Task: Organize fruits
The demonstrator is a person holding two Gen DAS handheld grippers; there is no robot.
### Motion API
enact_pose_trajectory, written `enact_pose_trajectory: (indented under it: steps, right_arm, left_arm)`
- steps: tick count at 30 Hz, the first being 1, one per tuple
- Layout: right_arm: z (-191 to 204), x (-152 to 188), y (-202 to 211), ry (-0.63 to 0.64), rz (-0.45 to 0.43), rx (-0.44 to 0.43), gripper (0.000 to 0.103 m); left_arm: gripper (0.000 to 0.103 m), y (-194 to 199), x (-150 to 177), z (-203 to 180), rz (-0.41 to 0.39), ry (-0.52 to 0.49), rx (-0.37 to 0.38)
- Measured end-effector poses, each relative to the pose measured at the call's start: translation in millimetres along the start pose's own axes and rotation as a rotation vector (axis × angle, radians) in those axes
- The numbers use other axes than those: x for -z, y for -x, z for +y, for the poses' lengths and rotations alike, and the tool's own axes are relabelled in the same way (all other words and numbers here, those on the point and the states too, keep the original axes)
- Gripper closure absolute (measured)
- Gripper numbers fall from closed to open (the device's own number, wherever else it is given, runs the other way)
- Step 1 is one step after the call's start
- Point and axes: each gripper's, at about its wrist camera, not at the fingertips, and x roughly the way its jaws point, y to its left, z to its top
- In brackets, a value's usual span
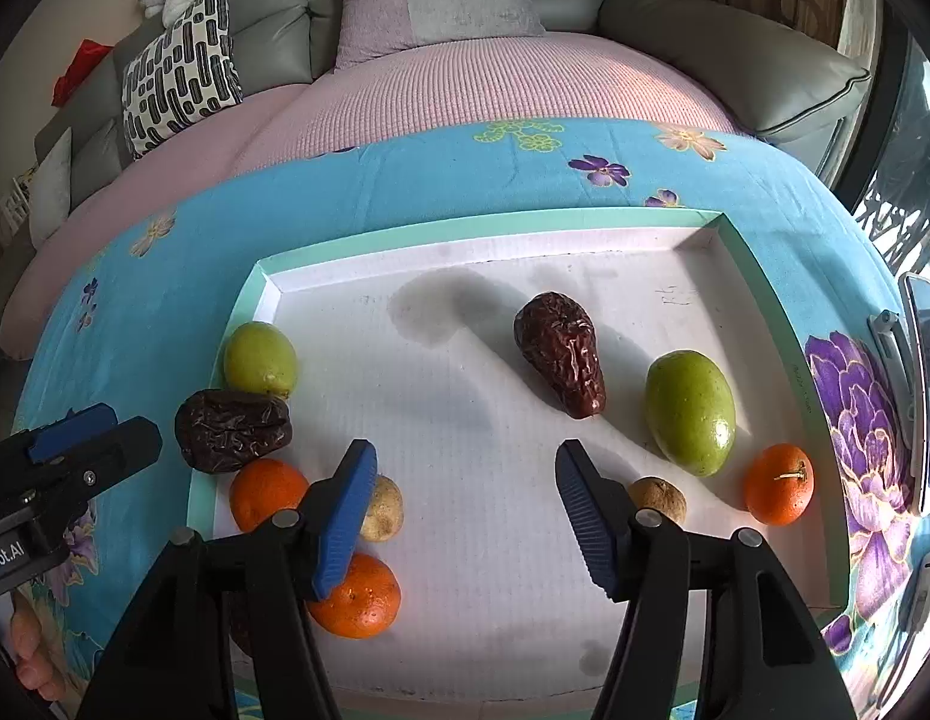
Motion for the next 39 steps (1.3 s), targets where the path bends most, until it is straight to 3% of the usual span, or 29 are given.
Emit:
enact_pose_trajectory:
  steps: [4, 8, 12, 17, 22, 26, 33, 39]
  right_arm:
    - [0.3, -0.3, -1.5, 0.001, 0.001, 0.003, 0.021]
    - [-0.5, -0.1, -1.7, -0.004, -0.008, 0.006, 0.020]
    - [-0.6, 0.0, 0.5, -0.011, -0.033, 0.011, 0.007]
    - [3.7, 2.2, 7.2, -0.007, -0.076, 0.003, 0.007]
    - [12.0, 8.4, 20.3, -0.005, -0.120, 0.006, 0.007]
    - [14.5, 16.4, 29.3, -0.018, -0.130, 0.020, 0.007]
    - [15.6, 48.2, 41.1, -0.030, -0.124, 0.024, 0.007]
    - [27.9, 86.4, 53.3, 0.011, -0.101, 0.013, 0.007]
  left_arm:
    - [0.000, -3.8, 0.1, 5.8, -0.007, -0.002, -0.040]
    - [0.000, -4.8, 0.9, 5.3, -0.017, -0.013, -0.063]
    - [0.000, 8.5, 1.8, 3.9, -0.084, -0.023, -0.066]
    - [0.000, 29.7, 6.5, -6.1, -0.177, -0.093, -0.157]
    - [0.000, 50.1, 28.0, 0.7, -0.198, -0.071, -0.143]
    - [0.000, 66.2, 51.2, 5.9, -0.220, -0.036, -0.236]
    - [0.000, 76.7, 96.3, 17.0, -0.161, -0.035, -0.236]
    - [0.000, 60.5, 97.5, 24.2, -0.081, -0.006, -0.259]
